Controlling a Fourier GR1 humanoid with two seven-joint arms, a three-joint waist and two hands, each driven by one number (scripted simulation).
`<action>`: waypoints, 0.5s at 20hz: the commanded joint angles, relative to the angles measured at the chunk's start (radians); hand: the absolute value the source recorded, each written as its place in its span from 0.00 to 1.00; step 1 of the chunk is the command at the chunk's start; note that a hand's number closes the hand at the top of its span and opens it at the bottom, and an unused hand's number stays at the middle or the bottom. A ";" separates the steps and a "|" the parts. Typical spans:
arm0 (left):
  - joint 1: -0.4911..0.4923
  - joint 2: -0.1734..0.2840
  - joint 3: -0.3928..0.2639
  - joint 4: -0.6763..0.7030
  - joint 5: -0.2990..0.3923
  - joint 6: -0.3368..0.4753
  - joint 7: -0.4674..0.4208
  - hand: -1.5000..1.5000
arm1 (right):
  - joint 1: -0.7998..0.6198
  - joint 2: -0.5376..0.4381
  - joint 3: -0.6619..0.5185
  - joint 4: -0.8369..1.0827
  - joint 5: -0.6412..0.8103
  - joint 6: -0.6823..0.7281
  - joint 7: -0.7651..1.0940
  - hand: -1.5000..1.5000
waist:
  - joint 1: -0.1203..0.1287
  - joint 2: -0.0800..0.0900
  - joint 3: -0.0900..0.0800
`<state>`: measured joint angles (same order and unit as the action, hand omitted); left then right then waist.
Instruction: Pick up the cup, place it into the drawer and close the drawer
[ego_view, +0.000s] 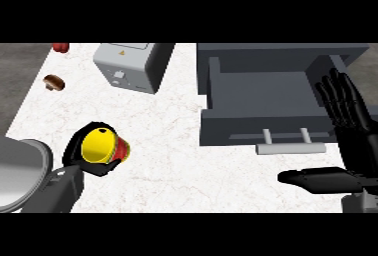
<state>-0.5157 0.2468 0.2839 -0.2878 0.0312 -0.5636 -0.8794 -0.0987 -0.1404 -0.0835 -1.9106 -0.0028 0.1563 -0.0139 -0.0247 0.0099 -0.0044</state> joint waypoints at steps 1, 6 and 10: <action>0.037 0.005 -0.005 -0.034 0.007 -0.177 -0.186 1.00 | 0.027 -0.008 -0.005 0.010 0.013 0.008 -0.034 0.00 | 0.000 0.001 0.000; 0.084 -0.085 0.086 -0.061 0.088 0.094 -0.247 1.00 | 0.025 -0.019 -0.012 -0.044 -0.004 0.014 0.003 0.00 | 0.007 -0.006 0.001; 0.019 -0.057 0.116 -0.085 0.124 0.102 -0.222 1.00 | 0.019 -0.036 -0.043 0.024 -0.032 0.043 -0.035 0.00 | 0.010 -0.004 0.003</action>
<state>-0.4778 0.2028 0.3757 -0.3594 0.1276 -0.4185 -0.9790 -0.0882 -0.1598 -0.1064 -1.9132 -0.0145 0.1732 -0.0235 -0.0153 0.0059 -0.0029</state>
